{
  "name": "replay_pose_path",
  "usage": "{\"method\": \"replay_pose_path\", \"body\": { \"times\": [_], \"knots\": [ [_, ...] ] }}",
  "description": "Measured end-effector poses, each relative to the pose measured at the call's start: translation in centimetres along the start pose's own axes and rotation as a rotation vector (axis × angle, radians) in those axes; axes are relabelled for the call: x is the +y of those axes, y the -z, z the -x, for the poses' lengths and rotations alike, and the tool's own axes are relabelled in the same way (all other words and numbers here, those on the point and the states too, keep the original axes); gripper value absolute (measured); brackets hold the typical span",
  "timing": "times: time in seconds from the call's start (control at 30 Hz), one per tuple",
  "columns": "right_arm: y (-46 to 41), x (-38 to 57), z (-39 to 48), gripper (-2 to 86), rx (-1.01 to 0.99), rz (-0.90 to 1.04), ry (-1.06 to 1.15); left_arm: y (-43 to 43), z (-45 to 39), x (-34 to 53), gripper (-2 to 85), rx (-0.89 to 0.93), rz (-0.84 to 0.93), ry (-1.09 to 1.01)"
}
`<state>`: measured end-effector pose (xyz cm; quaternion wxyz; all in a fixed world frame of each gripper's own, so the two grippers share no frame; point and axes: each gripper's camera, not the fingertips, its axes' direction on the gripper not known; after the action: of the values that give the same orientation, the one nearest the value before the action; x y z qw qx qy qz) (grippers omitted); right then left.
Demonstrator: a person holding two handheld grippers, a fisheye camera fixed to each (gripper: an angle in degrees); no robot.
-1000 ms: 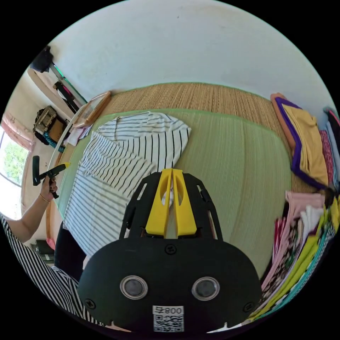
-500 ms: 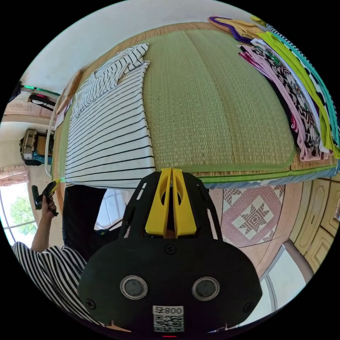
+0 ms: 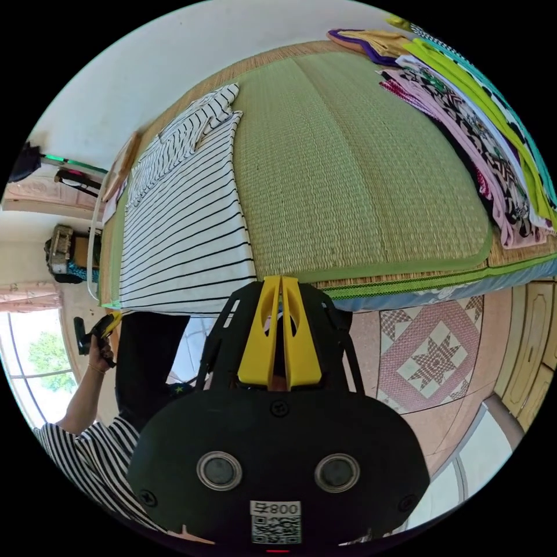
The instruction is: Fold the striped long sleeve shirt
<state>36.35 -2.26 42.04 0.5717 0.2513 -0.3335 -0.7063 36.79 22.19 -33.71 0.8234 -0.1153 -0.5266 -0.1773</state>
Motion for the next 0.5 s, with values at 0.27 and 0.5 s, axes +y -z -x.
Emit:
{"method": "replay_pose_path", "body": {
  "times": [0.27, 0.5],
  "knots": [
    [-1.6, 2.1, -0.9, 6.9, -0.07, -0.005, 0.044, -1.7, 2.0, 2.9, 8.4, 0.024, 0.007, -0.002],
    [-4.6, 2.5, -0.3, 8.0, -0.006, 0.055, 0.07, -4.2, 2.0, 4.5, 8.5, 0.001, 0.056, -0.027]
  ]
}}
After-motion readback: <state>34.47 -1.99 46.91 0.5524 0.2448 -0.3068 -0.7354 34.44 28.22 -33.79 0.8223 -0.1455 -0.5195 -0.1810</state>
